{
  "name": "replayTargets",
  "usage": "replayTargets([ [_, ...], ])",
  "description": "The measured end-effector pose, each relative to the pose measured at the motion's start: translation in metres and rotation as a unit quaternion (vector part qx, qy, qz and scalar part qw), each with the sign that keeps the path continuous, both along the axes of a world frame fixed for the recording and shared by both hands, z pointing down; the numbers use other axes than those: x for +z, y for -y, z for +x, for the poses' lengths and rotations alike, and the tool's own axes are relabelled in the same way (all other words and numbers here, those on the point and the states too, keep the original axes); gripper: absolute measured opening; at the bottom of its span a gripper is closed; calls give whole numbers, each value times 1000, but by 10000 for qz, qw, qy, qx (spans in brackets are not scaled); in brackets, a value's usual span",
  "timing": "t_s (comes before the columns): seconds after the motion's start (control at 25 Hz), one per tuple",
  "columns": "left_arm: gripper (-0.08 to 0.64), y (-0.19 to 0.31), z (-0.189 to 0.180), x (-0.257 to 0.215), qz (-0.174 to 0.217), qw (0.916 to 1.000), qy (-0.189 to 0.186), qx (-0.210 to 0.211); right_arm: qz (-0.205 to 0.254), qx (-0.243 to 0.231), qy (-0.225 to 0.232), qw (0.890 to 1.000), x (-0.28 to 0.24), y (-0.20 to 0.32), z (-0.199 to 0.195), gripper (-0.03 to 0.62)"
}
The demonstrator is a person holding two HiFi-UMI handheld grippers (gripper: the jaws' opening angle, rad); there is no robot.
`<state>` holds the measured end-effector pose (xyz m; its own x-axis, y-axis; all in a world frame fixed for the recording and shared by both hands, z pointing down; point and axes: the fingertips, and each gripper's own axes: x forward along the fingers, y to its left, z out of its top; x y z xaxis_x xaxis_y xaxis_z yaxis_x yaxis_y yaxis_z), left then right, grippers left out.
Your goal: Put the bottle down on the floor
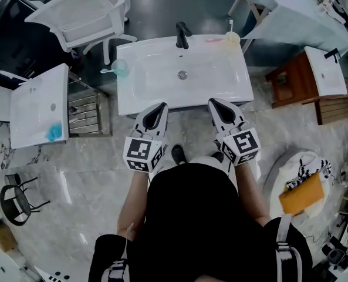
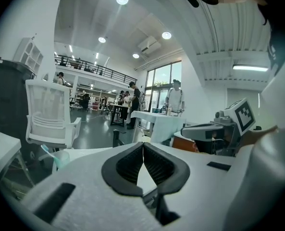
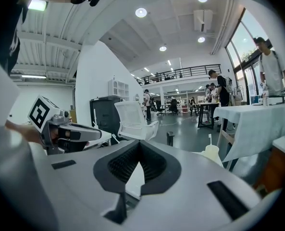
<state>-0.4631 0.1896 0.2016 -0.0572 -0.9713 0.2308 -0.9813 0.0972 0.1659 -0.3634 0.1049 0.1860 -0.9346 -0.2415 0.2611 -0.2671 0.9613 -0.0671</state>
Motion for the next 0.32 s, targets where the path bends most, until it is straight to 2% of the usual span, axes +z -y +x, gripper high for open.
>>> replayTargets([
  [0.32, 20, -2, -1, 4, -26, 10000, -21, -1, 14, -18, -28, 10000, 1, -2, -1, 3],
])
